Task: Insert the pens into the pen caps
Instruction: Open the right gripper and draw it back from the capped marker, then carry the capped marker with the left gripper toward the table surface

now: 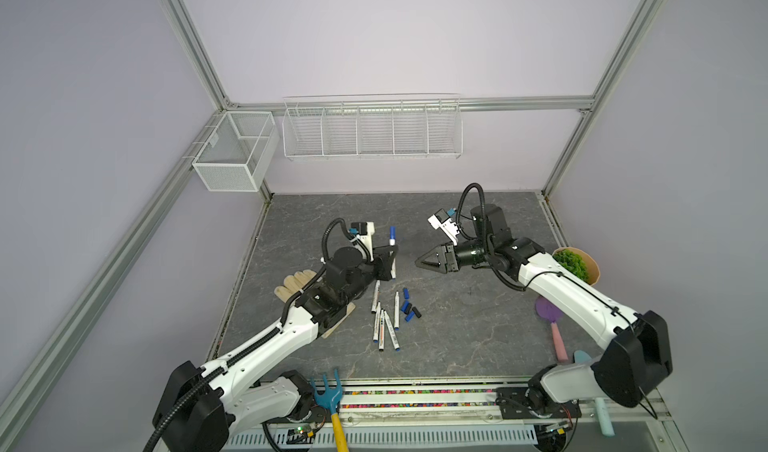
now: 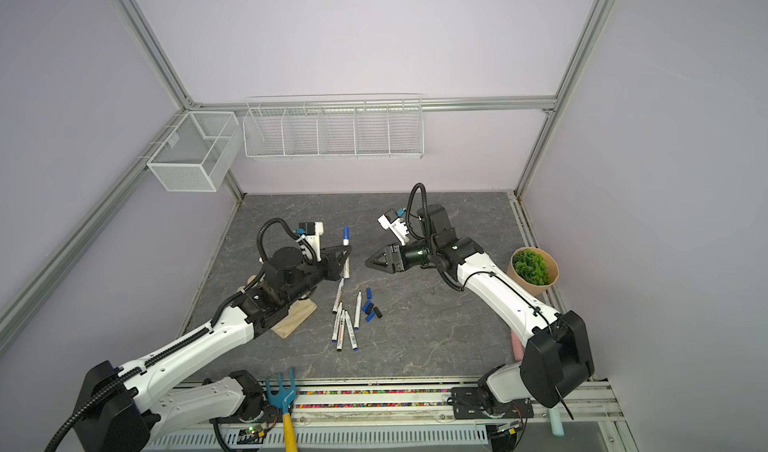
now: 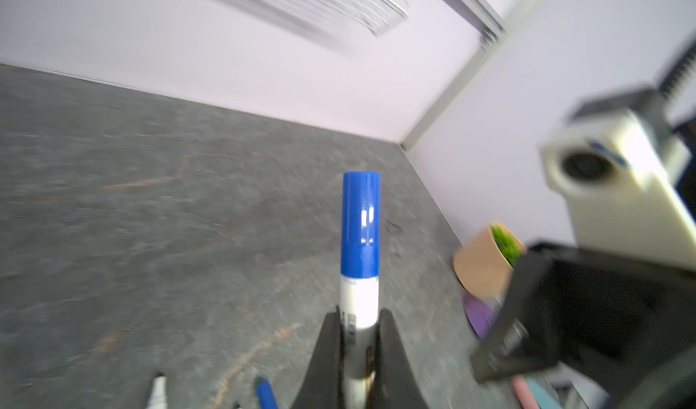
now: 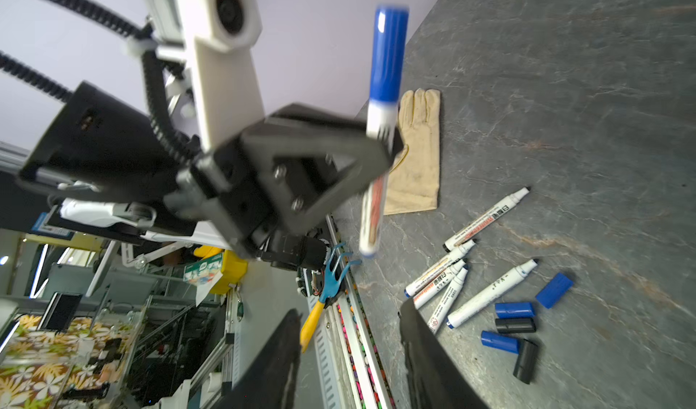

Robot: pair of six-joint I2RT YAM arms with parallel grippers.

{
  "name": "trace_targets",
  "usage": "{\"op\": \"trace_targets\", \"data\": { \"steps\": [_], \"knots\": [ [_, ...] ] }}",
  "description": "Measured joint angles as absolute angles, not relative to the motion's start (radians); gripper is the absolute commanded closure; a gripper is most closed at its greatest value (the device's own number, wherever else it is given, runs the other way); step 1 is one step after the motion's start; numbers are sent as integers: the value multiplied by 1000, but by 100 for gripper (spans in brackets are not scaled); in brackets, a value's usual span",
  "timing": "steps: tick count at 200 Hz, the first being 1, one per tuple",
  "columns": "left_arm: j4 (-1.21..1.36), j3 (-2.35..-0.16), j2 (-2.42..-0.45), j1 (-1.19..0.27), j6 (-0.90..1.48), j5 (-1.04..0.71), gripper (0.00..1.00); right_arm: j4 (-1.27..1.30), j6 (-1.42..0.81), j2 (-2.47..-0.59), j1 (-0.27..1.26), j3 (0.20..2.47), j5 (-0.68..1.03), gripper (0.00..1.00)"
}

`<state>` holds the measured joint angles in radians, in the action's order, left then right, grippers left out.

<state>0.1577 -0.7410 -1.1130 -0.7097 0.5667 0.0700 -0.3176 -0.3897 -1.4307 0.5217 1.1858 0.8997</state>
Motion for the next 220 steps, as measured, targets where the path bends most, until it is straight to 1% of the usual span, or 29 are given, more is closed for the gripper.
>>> {"op": "trace_targets", "data": {
  "steps": [12,36,72,125,174,217,220],
  "knots": [
    [168,-732,-1124,-709,591,104,100,-290,-427,-1423,503,1185,911,38],
    [163,-726,-1175,-699,628,127,100,-249,-470,-1396,455,1185,908,39],
    [129,-750,-1321,-613,649,101,100,-289,-464,-1378,439,1185,853,41],
    [42,-965,-1667,-593,608,74,100,-407,-428,-1379,438,1185,764,41],
    [-56,-1181,-1923,-575,595,57,100,-464,-393,-1379,438,1185,723,41],
    [-165,-1309,-2038,-574,590,56,87,-498,-369,-1378,438,1185,703,41],
    [-171,-1312,-2041,-574,590,56,82,-500,-368,-1378,438,1184,701,41]
  ]
}}
